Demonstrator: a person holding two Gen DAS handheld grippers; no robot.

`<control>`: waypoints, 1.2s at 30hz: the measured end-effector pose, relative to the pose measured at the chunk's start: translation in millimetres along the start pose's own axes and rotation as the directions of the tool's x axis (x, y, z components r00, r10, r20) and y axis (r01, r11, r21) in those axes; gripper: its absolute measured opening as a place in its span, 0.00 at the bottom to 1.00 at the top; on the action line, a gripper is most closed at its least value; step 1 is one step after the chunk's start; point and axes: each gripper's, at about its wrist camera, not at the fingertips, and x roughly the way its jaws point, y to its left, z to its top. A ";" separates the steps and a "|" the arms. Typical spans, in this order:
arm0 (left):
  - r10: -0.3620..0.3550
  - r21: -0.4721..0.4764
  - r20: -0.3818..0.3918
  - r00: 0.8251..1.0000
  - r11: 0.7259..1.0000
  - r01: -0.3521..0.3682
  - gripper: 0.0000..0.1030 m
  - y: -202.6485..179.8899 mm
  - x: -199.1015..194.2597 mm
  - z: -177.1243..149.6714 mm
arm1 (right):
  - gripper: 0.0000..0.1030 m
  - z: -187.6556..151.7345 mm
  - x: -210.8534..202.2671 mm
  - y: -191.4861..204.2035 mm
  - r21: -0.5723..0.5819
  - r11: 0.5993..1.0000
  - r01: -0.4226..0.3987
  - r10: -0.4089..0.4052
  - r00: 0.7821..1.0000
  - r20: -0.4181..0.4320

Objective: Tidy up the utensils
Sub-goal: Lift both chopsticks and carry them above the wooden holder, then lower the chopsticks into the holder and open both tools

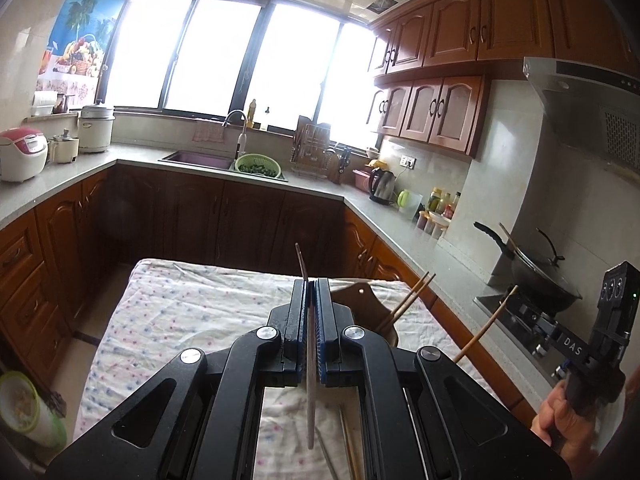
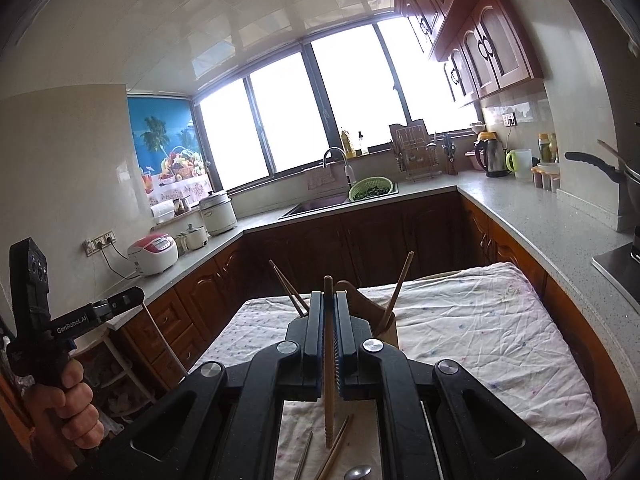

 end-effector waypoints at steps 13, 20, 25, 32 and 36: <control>0.017 -0.045 0.117 0.993 0.999 -0.012 0.03 -4.5 53.0 58.7 | 0.04 51.4 28.2 -19.7 0.032 0.999 0.021 -0.025 0.993 0.118; 0.058 -0.089 0.137 0.989 0.995 -0.046 0.03 -3.7 97.6 69.1 | 0.04 64.7 50.8 -28.7 0.035 0.998 0.056 -0.061 0.985 0.159; 0.084 -0.115 0.127 0.988 0.991 -0.069 0.03 -0.4 127.2 58.1 | 0.04 58.1 72.3 -36.0 0.035 0.997 0.075 -0.080 0.985 0.154; 0.099 -0.142 0.068 0.993 0.986 -0.089 0.03 11.0 163.4 25.3 | 0.04 25.8 99.1 -48.7 0.060 0.994 0.096 -0.101 0.990 0.099; 0.100 -0.123 0.029 0.995 0.988 -0.096 0.03 10.6 176.6 8.3 | 0.04 8.7 112.4 -55.4 0.081 0.992 0.098 -0.102 0.993 0.051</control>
